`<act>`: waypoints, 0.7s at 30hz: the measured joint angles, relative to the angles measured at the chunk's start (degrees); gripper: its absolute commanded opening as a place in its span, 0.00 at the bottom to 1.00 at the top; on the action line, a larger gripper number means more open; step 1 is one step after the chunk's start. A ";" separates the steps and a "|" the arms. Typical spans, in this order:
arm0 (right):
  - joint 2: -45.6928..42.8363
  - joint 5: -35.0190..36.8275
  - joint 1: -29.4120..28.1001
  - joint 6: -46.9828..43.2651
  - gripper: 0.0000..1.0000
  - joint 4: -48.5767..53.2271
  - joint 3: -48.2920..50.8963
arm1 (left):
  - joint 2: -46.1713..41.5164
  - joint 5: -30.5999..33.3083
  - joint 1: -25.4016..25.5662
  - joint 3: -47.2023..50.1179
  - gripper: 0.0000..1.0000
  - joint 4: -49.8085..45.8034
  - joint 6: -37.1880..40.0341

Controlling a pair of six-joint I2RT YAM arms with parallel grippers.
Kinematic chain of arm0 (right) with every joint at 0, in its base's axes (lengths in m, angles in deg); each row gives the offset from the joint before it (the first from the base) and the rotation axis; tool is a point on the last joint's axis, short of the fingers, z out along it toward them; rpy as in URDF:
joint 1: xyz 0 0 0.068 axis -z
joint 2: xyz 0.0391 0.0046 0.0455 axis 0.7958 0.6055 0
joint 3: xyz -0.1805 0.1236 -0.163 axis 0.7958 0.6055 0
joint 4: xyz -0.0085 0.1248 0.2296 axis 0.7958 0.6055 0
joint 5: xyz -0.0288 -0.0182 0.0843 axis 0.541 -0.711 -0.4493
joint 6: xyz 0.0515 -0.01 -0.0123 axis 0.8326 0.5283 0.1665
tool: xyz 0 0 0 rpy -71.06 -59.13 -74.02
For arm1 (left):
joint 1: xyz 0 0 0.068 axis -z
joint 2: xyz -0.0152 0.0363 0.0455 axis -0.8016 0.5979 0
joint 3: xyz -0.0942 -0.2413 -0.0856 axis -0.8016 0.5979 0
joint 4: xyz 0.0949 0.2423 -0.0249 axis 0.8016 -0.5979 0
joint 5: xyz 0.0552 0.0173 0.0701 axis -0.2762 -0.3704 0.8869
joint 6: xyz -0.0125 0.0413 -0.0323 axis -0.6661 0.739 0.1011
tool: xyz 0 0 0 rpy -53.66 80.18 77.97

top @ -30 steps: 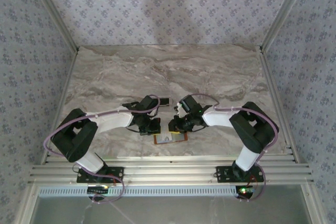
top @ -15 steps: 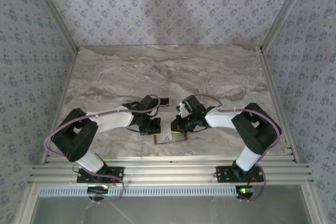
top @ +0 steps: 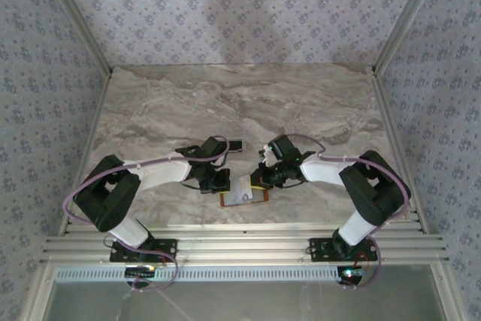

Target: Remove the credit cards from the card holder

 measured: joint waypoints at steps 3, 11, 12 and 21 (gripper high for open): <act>-0.55 -0.66 0.00 0.04 0.10 -0.20 0.07 | 0.00 0.00 0.00 -0.07 0.00 -0.04 0.00; -0.79 -1.51 0.00 0.55 0.14 -1.57 0.44 | 0.42 -0.02 0.00 -0.59 0.00 -0.48 0.00; -0.79 -1.60 0.00 0.70 0.14 -1.75 0.44 | 0.46 -0.02 0.00 -0.63 0.00 -0.52 0.02; -0.70 -2.16 -0.07 1.57 0.14 -3.34 0.44 | 0.48 -0.02 0.00 -0.66 0.00 -0.50 0.02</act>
